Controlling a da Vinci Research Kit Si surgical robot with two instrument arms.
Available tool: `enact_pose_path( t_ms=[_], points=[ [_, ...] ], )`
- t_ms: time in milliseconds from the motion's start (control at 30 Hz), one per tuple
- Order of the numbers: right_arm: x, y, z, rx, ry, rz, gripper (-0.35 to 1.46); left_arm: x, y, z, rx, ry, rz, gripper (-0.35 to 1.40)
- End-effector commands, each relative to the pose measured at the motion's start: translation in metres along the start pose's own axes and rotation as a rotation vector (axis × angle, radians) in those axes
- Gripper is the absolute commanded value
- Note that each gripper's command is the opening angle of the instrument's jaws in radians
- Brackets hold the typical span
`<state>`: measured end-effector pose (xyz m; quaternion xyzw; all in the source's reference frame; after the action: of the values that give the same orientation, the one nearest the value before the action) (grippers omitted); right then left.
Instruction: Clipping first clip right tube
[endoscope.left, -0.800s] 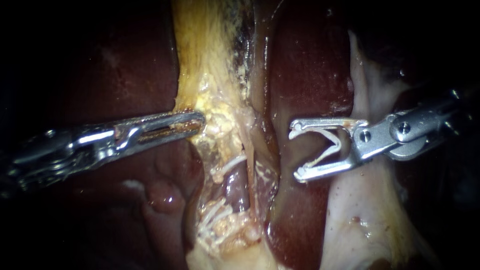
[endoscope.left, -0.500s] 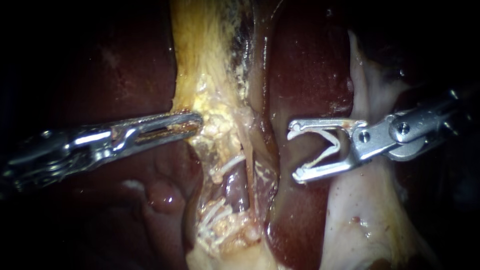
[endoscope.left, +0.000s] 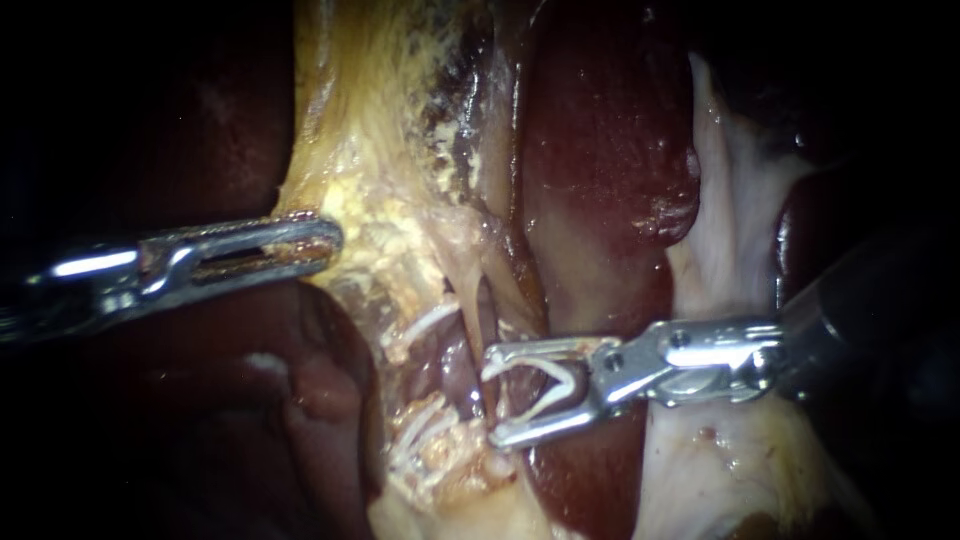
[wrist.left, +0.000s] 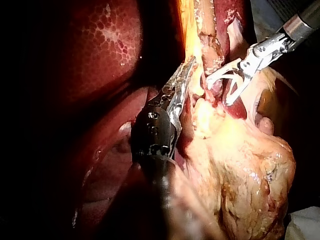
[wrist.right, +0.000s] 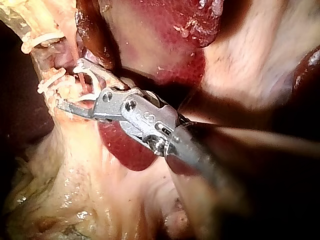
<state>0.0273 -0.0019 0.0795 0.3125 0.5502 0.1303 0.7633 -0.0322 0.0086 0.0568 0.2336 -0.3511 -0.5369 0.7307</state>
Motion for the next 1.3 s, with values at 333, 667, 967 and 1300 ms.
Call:
enact_pose_path(
  t_ms=[333,667,967,1300],
  points=[
    [-0.0003,0.0008,0.0003,-0.002,0.0,0.0,0.59,-0.0006,-0.0018,-0.0014,0.002,-0.007,0.012,-0.35],
    [-0.0005,0.001,0.0016,0.022,-0.004,0.02,0.58,-0.0006,-0.0021,-0.0015,0.001,-0.007,0.011,-0.35],
    [-0.0009,0.0009,0.0027,0.059,-0.012,0.006,0.52,-0.0006,-0.0021,-0.0015,0.001,-0.007,0.011,-0.35],
    [-0.001,0.0008,0.0016,0.011,-0.1,-0.028,-0.35,-0.0006,-0.0021,-0.0016,0.002,-0.01,0.012,-0.35]
  ],
)
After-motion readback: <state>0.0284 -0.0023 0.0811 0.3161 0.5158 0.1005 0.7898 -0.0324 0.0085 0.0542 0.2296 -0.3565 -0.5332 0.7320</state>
